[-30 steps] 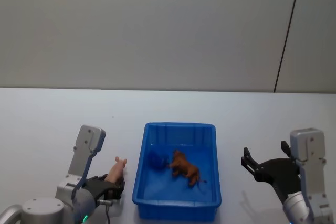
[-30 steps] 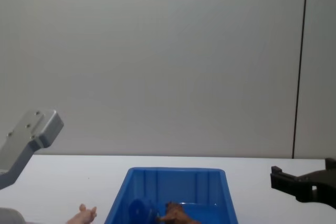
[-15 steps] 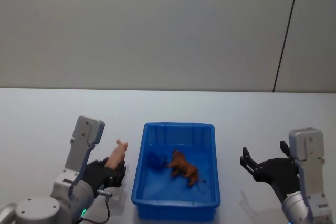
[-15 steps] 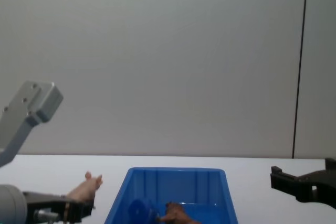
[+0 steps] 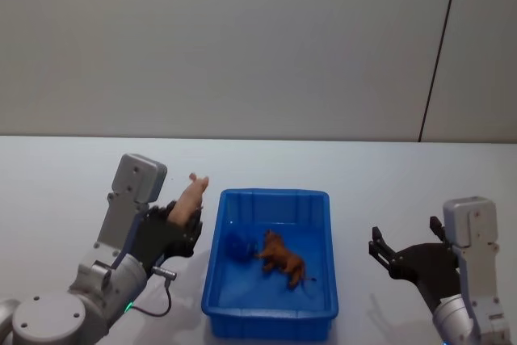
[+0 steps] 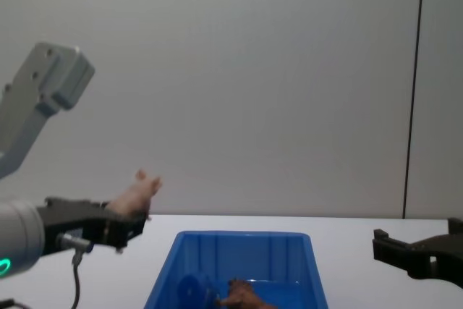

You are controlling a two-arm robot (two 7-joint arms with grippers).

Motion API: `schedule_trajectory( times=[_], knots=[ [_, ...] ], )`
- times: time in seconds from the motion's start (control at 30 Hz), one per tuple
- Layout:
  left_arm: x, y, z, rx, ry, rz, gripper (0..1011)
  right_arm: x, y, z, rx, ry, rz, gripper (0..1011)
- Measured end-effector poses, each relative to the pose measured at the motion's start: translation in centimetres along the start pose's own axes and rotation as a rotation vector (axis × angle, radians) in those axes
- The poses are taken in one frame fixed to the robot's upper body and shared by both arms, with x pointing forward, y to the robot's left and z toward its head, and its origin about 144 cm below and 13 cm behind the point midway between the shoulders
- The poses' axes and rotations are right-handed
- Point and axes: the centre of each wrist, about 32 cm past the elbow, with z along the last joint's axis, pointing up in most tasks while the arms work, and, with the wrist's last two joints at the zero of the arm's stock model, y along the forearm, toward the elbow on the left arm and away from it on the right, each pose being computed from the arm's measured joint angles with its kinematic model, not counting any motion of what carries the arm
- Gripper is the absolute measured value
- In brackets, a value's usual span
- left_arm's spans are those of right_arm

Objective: Pick up the two dolls from the table and place them into the box.

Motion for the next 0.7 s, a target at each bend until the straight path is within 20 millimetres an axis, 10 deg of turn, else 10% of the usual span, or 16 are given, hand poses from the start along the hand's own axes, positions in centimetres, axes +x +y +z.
schedule_trajectory(
  times=[0.47, 0.7],
  knots=[
    [0.4, -0.7, 1.5, -0.163, -0.079, -0.151, 382, 0.0, 0.0, 0.0, 0.000, 0.000, 0.000, 1001],
    [0.7, -1.4, 1.9, -0.207, -0.098, -0.245, 583, 0.0, 0.0, 0.0, 0.000, 0.000, 0.000, 1001]
  ],
)
